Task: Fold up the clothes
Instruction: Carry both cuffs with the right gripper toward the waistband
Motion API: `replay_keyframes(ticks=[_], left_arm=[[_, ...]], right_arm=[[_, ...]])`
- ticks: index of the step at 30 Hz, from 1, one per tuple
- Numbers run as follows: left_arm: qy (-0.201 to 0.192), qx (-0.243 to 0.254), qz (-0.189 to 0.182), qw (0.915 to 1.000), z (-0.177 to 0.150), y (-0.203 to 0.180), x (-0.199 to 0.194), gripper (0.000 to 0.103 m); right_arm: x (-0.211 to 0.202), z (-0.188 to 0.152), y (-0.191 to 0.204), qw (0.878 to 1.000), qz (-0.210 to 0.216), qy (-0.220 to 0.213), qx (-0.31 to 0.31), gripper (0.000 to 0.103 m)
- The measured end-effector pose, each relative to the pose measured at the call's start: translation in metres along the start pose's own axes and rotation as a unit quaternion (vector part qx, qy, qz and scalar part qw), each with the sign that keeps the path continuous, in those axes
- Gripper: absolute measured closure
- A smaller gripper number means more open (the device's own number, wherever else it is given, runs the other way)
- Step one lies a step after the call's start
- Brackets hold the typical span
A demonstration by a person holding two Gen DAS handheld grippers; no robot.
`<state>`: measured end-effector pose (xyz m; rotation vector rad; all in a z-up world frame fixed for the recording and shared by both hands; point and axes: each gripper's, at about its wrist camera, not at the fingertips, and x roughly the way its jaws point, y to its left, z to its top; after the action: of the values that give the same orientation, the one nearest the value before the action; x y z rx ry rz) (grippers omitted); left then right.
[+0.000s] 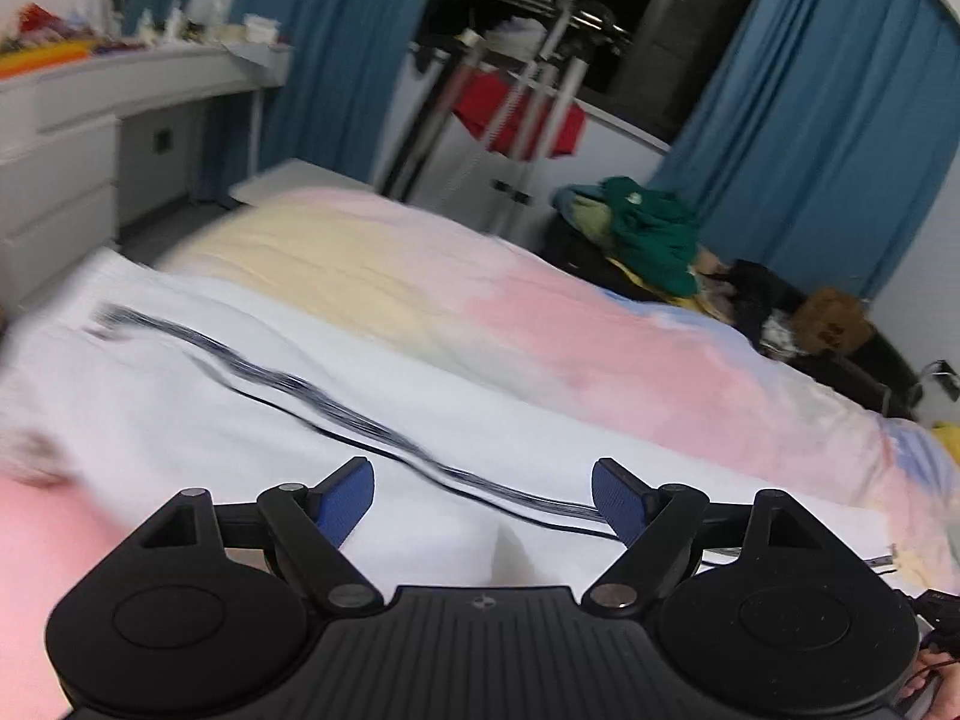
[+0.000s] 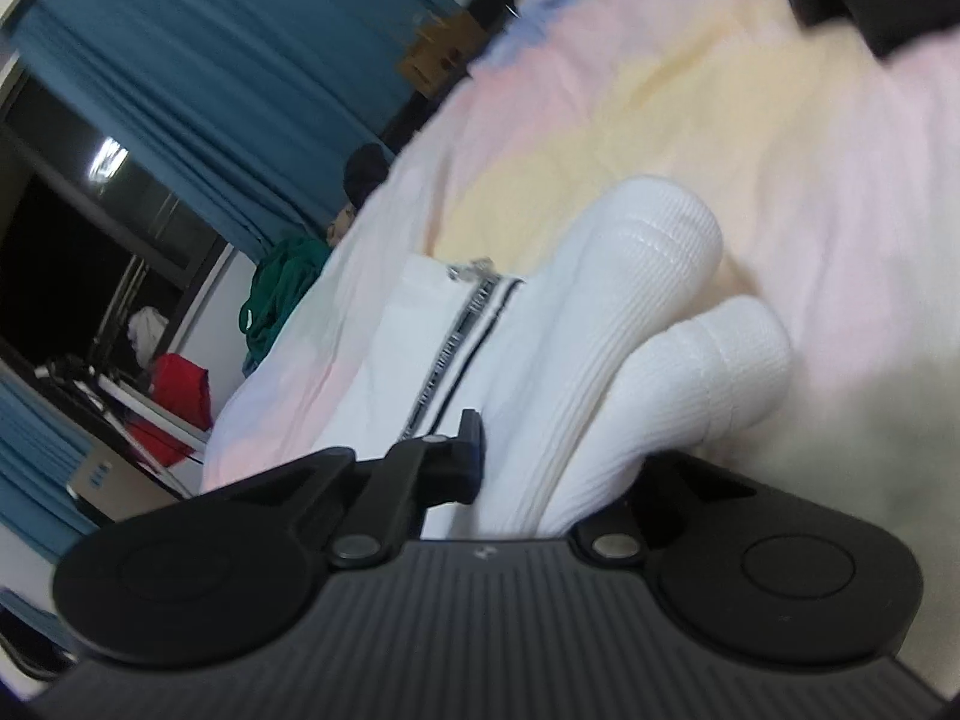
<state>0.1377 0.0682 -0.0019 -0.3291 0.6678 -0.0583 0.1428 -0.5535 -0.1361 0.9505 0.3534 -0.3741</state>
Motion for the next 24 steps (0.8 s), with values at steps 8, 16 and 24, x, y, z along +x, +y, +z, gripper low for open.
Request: replay_keyframes(ticks=[8,16,24], left_arm=[[0.014,0.108,0.077,0.9910,-0.037,-0.033,0.074,0.022],[0.029,0.192,0.124,0.9731,-0.060,-0.048,0.090,0.022],[0.042,0.169,0.095,0.9801,-0.049,-0.039,0.090,0.022]], right_arm=[[-0.005,0.002,0.013,0.999,-0.002,-0.021,-0.027,0.093],[-0.020,0.004,0.059,0.993,-0.003,-0.059,-0.104,0.093],[-0.053,-0.019,0.157,0.958,0.006,-0.115,-0.263,0.093]])
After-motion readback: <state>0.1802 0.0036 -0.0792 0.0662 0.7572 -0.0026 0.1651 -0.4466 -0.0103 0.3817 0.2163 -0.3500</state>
